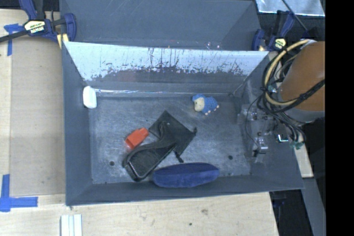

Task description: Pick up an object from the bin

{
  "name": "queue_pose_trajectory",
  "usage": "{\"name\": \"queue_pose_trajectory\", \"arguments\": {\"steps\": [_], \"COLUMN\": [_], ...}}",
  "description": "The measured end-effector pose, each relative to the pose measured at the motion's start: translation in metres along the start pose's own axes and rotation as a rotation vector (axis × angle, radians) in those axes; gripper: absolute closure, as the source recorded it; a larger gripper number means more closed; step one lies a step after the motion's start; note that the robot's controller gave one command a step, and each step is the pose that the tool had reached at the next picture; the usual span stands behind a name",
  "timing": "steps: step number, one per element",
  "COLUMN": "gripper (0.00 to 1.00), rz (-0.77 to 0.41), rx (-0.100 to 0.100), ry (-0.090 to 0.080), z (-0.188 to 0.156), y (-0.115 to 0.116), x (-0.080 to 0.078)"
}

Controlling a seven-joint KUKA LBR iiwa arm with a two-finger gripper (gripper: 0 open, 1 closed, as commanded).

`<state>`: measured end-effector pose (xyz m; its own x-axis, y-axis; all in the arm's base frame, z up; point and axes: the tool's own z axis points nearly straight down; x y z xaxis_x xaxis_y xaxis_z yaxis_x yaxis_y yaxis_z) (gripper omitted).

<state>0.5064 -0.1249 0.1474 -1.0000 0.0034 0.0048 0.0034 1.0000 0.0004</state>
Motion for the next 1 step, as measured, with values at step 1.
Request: {"name": "queue_pose_trajectory", "arguments": {"steps": [1], "gripper": [0.0], "rz": [-0.074], "rx": [-0.003], "ry": [-0.008], "z": [0.0532], "y": [0.0758], "x": [-0.0464]}}
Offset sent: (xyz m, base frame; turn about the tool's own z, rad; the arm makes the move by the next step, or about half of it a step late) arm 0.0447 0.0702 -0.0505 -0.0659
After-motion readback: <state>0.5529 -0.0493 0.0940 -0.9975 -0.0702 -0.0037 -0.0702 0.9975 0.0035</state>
